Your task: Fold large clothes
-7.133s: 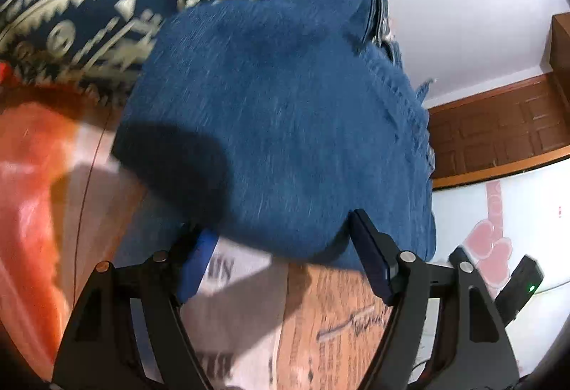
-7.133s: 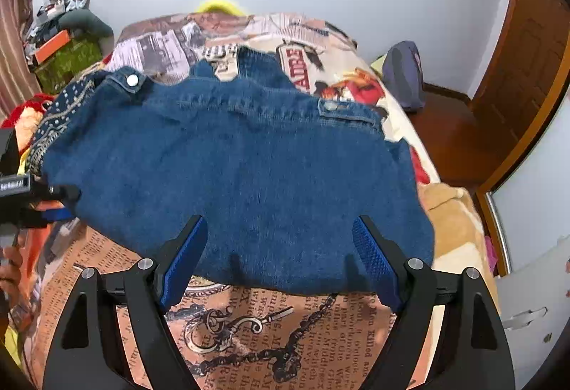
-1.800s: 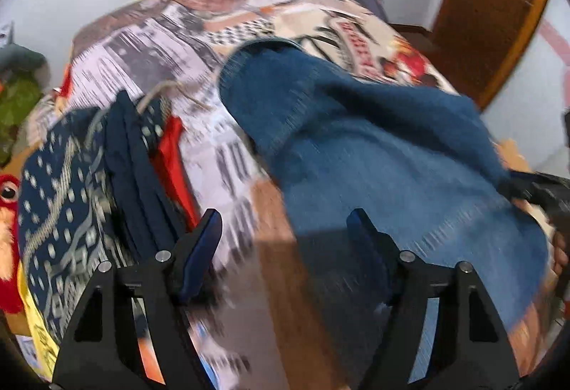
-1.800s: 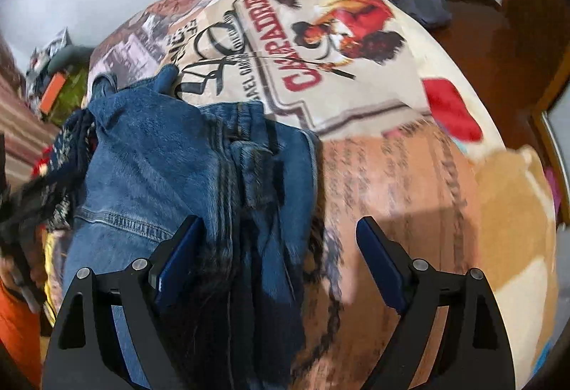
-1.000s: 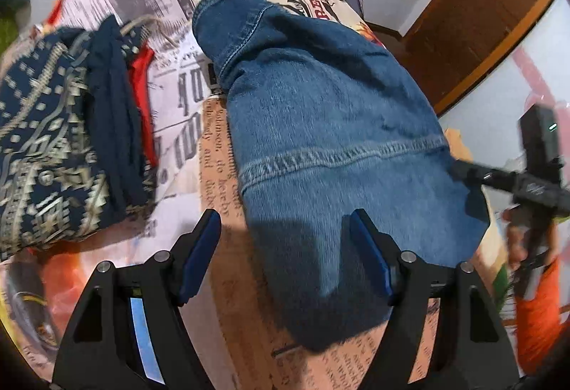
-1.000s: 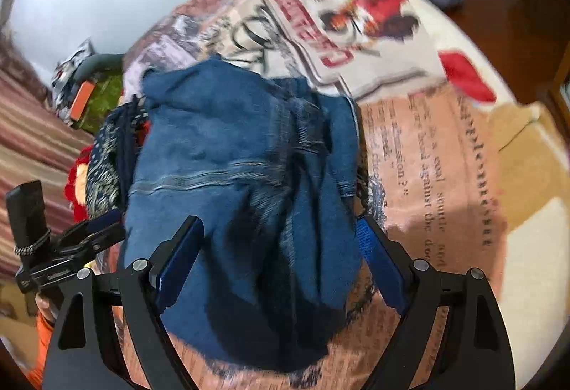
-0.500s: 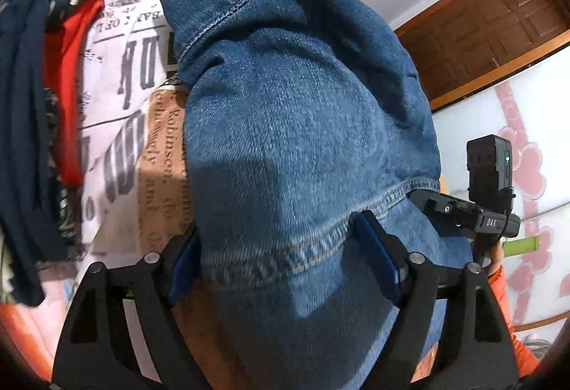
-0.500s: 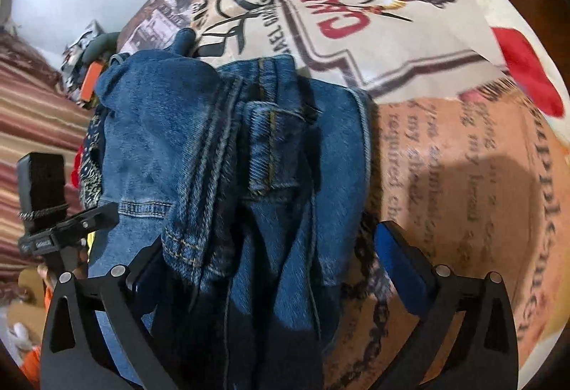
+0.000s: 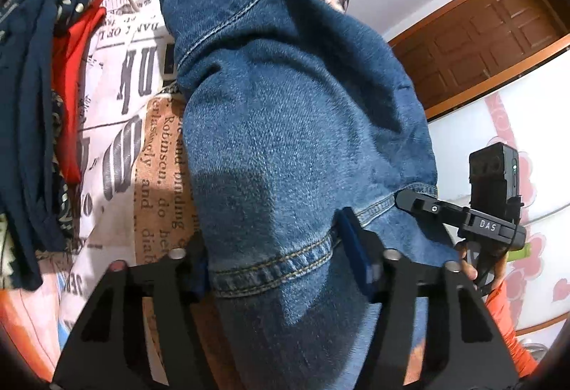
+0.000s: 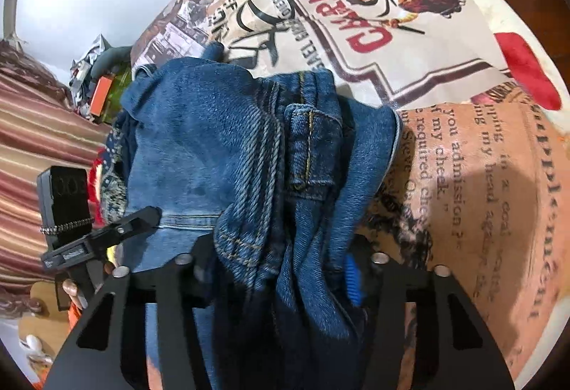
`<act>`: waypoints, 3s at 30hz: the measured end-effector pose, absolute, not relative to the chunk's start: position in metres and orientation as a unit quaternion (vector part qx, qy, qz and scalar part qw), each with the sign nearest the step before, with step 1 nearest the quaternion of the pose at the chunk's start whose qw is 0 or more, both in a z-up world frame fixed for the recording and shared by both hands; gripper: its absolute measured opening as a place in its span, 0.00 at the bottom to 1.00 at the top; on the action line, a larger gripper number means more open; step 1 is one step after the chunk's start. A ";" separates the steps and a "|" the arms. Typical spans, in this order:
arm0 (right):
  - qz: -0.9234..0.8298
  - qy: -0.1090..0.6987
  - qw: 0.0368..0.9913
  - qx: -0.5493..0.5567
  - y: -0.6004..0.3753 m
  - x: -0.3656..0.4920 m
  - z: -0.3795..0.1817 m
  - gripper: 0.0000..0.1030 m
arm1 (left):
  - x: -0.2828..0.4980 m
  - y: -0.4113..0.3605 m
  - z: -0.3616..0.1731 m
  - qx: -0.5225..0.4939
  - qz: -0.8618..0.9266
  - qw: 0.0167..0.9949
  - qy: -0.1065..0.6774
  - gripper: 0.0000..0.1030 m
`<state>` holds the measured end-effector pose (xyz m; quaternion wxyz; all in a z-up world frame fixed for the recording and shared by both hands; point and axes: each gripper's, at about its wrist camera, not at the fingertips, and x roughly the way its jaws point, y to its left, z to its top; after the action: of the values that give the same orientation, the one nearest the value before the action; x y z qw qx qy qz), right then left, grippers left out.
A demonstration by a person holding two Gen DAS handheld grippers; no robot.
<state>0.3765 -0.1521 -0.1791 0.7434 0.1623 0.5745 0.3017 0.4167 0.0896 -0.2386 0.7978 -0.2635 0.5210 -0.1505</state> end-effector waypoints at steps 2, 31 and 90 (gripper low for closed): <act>0.299 0.571 0.747 0.164 -0.150 0.372 -0.170 0.39 | 0.412 0.090 -0.226 -0.268 -0.157 0.801 0.511 0.45; 0.421 0.448 0.781 0.114 0.040 0.329 -0.036 0.35 | 0.316 0.269 -0.033 -0.204 -0.072 0.914 0.342 0.34; 0.382 0.127 0.915 0.020 0.021 0.098 0.078 0.56 | 0.050 0.161 0.063 -0.026 0.098 0.989 0.105 0.66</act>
<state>0.0984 0.0211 0.0784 0.9152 0.0197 0.1273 0.3819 0.0497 0.1610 0.0629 0.9893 -0.0265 0.1045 0.0985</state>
